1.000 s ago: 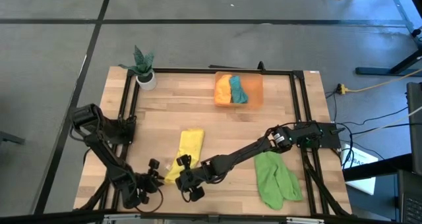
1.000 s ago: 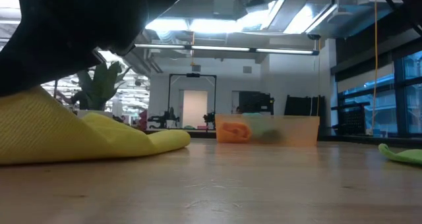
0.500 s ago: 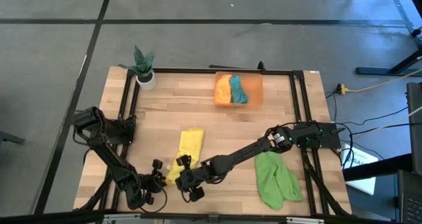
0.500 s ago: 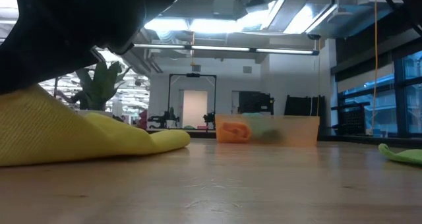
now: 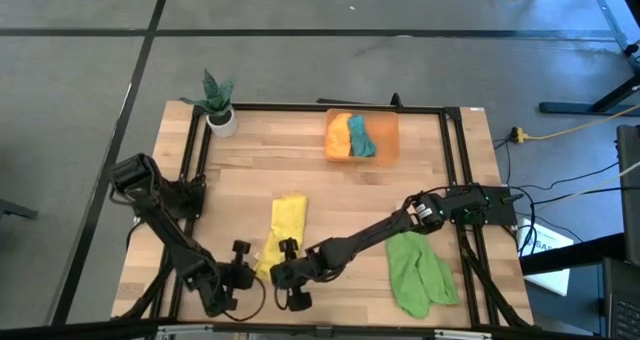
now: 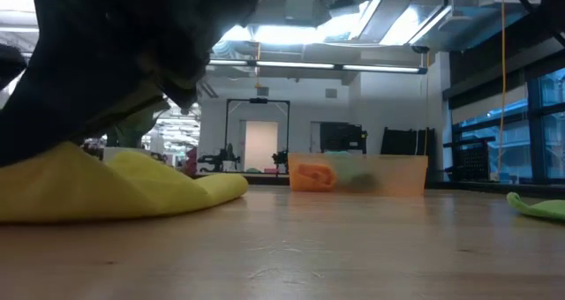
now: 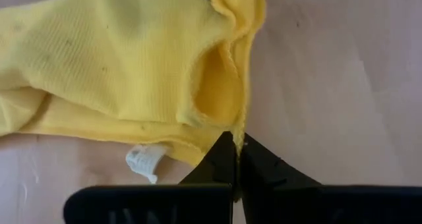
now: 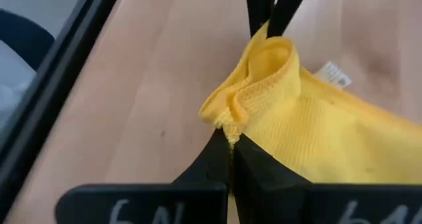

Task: Roll microfiber towels into tight, uniform cylinder then place into a basket
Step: Roll the yellow microfiber towel

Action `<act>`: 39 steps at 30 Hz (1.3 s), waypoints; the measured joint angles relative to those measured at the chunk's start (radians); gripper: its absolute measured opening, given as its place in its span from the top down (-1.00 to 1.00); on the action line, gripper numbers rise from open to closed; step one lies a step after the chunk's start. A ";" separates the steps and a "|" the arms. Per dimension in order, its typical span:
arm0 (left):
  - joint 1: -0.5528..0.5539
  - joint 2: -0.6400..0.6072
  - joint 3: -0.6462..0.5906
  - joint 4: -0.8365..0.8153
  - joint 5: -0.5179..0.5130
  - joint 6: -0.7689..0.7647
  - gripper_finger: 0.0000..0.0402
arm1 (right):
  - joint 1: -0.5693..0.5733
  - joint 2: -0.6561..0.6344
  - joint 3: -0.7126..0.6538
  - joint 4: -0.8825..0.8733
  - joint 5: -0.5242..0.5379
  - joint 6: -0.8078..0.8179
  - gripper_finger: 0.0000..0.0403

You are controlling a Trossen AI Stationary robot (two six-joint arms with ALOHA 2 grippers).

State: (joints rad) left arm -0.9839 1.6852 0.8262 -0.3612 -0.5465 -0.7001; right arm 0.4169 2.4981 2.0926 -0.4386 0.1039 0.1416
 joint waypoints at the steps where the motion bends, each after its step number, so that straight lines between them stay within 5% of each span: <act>1: 0.008 0.000 0.011 -0.006 0.002 0.005 1.00 | 0.002 0.000 0.000 -0.004 -0.001 0.018 0.98; 20: 0.071 -0.002 0.177 -0.047 0.252 0.021 1.00 | 0.103 -0.008 0.001 -0.007 0.007 0.205 0.98; 27: 0.134 -0.003 0.179 -0.057 0.279 -0.004 1.00 | 0.118 -0.017 0.000 -0.023 0.123 0.336 0.98; 34: 0.195 -0.003 0.179 -0.091 0.256 -0.001 1.00 | 0.126 -0.053 -0.001 -0.194 0.338 0.481 0.98; 39: 0.234 -0.004 0.179 -0.109 0.215 0.010 1.00 | 0.125 -0.058 -0.001 -0.306 0.394 0.605 0.98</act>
State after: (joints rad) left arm -0.7502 1.6814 1.0054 -0.4706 -0.3313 -0.6904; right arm 0.5415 2.4401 2.0918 -0.7448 0.4982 0.7463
